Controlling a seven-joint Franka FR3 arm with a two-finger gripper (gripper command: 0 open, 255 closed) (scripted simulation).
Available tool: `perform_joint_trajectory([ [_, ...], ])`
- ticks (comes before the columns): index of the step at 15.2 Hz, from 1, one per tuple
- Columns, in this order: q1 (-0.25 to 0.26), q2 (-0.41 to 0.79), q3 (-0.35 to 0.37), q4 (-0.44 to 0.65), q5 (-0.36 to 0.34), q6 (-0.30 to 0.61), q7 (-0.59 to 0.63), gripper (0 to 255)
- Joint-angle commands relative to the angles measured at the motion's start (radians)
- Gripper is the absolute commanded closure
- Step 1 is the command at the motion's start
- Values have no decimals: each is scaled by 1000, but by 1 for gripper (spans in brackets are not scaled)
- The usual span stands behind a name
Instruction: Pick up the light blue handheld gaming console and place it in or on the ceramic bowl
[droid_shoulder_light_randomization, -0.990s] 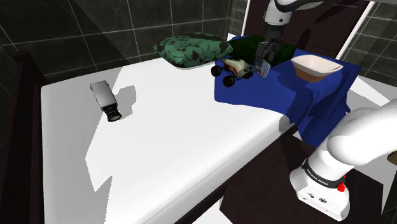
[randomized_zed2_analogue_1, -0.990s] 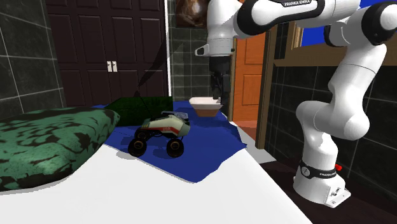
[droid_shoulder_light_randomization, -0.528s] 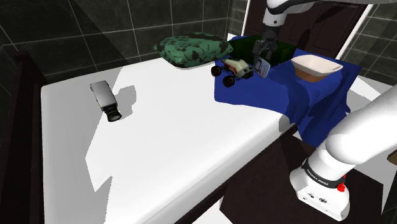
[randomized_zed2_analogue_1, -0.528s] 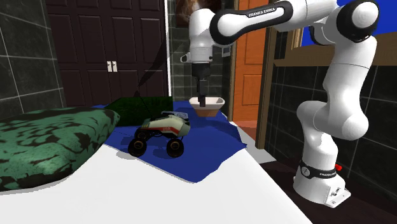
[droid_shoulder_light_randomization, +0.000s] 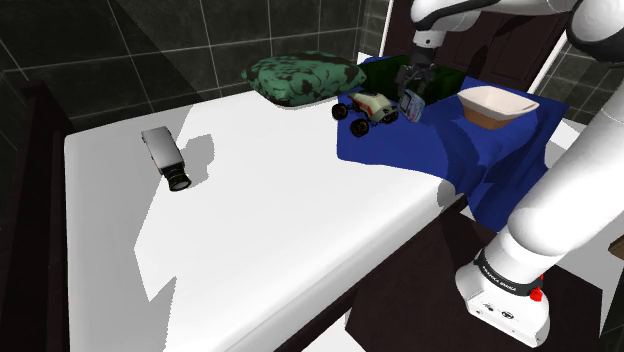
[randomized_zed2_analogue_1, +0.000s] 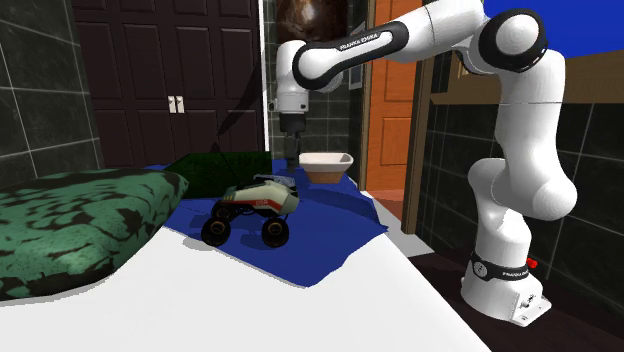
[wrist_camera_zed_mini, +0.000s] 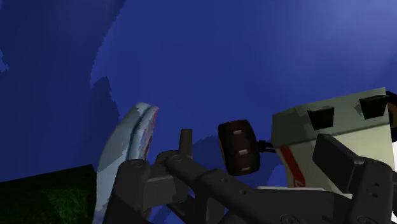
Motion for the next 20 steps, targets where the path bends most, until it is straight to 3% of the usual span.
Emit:
perform_joint_trajectory([
  [1,-20,66,-19,65,32,0,-9,0],
  [11,-172,404,-70,409,206,-32,-43,0],
  [20,-166,424,-62,337,218,58,-53,0],
])
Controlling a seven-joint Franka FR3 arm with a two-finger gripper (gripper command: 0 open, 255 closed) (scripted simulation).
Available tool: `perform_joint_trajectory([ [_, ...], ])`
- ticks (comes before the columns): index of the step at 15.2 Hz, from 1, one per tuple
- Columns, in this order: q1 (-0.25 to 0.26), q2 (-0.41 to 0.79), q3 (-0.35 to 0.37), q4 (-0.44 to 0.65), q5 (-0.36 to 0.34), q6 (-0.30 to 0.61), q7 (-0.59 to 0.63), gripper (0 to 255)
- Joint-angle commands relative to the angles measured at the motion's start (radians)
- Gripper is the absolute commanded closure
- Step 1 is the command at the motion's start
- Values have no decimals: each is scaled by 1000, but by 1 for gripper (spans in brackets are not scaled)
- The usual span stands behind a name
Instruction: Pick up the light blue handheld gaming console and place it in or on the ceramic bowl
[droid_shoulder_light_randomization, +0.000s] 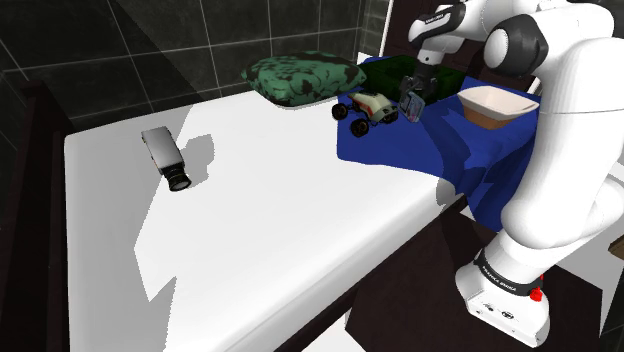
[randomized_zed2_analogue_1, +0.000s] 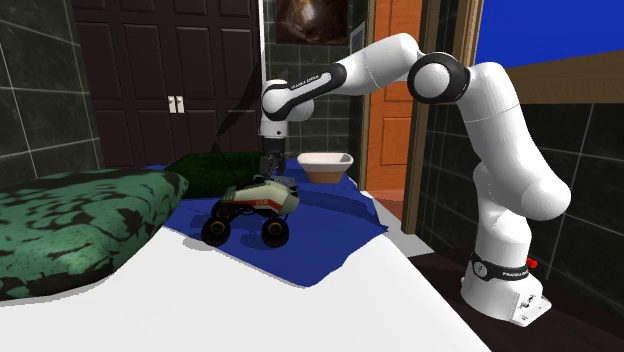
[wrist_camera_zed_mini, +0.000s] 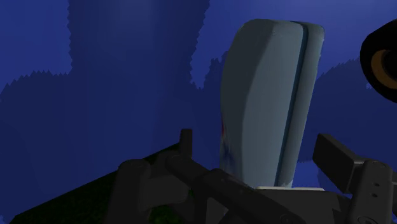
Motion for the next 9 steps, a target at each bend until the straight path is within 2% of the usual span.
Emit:
perform_joint_trajectory([
  [1,0,2,0,-2,1,4,-1,0],
  [6,0,2,0,-2,1,4,-1,0],
  [7,0,2,0,-2,1,4,-1,255],
  [9,0,2,0,-2,1,4,-1,255],
])
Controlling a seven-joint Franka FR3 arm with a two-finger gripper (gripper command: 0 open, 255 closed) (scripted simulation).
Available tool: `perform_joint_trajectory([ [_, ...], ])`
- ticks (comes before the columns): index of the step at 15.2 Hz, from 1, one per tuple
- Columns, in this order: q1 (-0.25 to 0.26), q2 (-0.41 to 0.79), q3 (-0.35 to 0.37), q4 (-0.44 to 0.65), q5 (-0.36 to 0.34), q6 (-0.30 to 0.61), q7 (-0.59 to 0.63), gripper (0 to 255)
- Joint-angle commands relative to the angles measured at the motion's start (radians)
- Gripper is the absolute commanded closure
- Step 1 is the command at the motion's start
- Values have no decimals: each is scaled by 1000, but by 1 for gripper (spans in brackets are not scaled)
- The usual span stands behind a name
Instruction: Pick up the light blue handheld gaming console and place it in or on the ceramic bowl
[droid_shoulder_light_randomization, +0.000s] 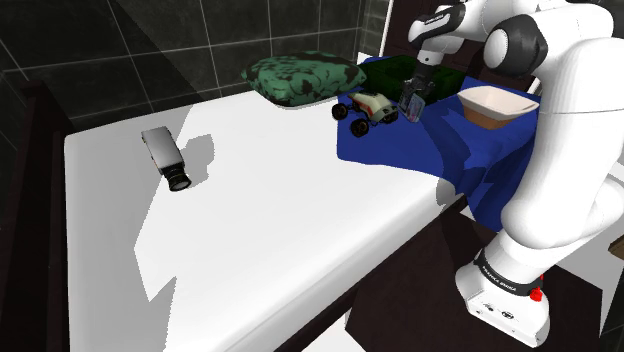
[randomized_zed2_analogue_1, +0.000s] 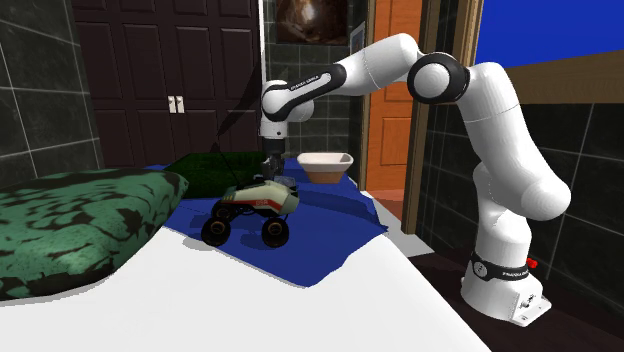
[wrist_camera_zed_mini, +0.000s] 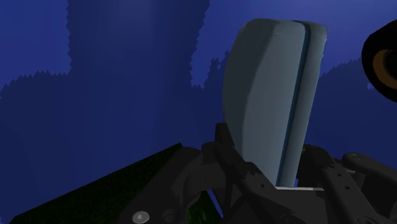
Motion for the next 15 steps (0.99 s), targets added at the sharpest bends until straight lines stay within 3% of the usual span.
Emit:
perform_joint_trajectory([
  [1,0,0,0,0,0,0,0,255],
  [7,0,0,0,0,0,0,0,255],
  [15,-3,-20,-6,79,-13,-96,16,255],
])
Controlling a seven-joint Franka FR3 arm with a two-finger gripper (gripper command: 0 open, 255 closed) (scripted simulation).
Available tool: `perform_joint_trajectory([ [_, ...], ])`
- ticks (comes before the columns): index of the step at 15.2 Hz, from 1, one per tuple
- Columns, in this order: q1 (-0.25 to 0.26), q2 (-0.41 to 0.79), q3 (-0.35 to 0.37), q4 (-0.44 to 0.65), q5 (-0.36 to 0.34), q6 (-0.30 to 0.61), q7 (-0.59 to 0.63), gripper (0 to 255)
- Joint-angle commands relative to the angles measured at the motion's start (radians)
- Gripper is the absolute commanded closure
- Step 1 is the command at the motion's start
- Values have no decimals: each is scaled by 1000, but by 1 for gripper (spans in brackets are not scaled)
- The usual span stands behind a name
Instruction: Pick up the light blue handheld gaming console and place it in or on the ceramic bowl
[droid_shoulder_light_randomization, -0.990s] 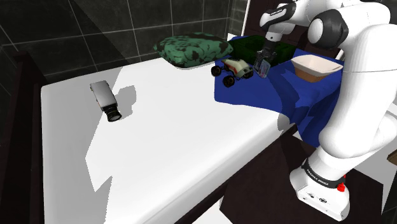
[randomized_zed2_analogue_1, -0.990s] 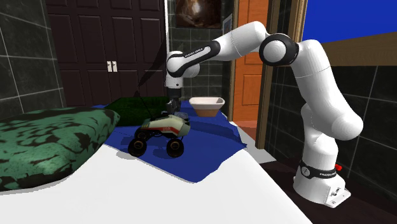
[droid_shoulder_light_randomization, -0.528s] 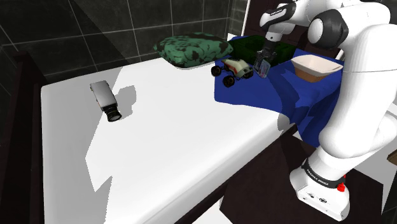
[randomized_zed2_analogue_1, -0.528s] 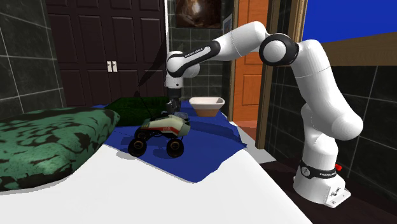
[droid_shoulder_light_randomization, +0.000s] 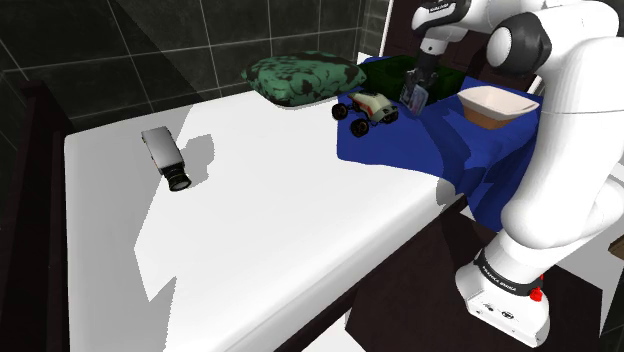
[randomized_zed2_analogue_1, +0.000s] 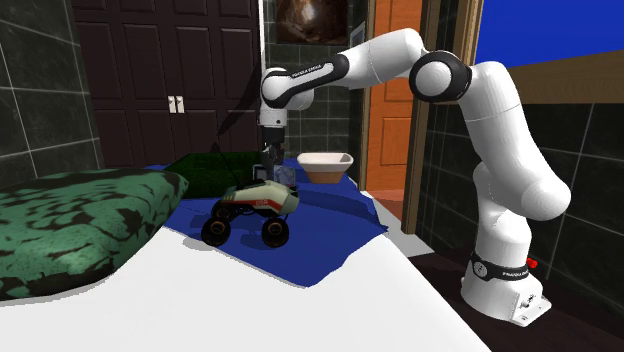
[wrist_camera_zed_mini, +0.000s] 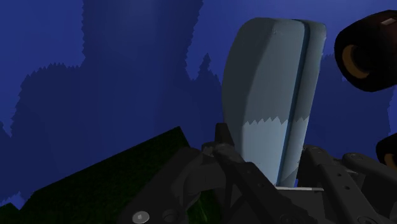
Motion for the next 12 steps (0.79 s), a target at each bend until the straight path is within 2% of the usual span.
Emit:
perform_joint_trajectory([
  [1,-1,-5,-1,21,-3,-25,4,255],
  [12,-16,-4,-6,171,-8,-172,22,255],
])
